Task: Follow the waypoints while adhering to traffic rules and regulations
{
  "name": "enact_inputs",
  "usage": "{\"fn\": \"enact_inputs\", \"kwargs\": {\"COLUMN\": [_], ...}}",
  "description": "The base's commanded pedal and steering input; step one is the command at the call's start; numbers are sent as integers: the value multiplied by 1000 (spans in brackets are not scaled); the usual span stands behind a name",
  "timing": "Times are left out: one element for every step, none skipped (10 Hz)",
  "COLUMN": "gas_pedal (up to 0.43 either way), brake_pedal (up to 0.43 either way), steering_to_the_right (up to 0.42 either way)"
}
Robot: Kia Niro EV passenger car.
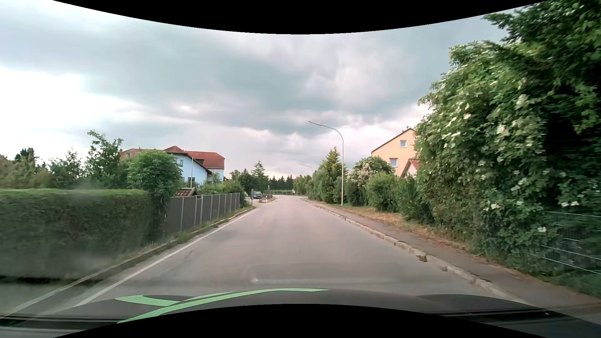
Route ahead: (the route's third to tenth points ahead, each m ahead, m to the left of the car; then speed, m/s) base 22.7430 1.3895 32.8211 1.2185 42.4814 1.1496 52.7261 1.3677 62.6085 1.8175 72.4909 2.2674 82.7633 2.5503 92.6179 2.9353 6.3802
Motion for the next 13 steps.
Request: {"fn": "enact_inputs", "kwargs": {"gas_pedal": [189, 189, 189, 189, 189, 189, 189, 189, 189, 189, 189, 189, 189], "brake_pedal": [0, 0, 0, 0, 0, 0, 0, 0, 0, 0, 0, 0, 0], "steering_to_the_right": [3, 0, -2, -2, -2, -2, -2, -2, -2, -2, -2, -2, 0]}}
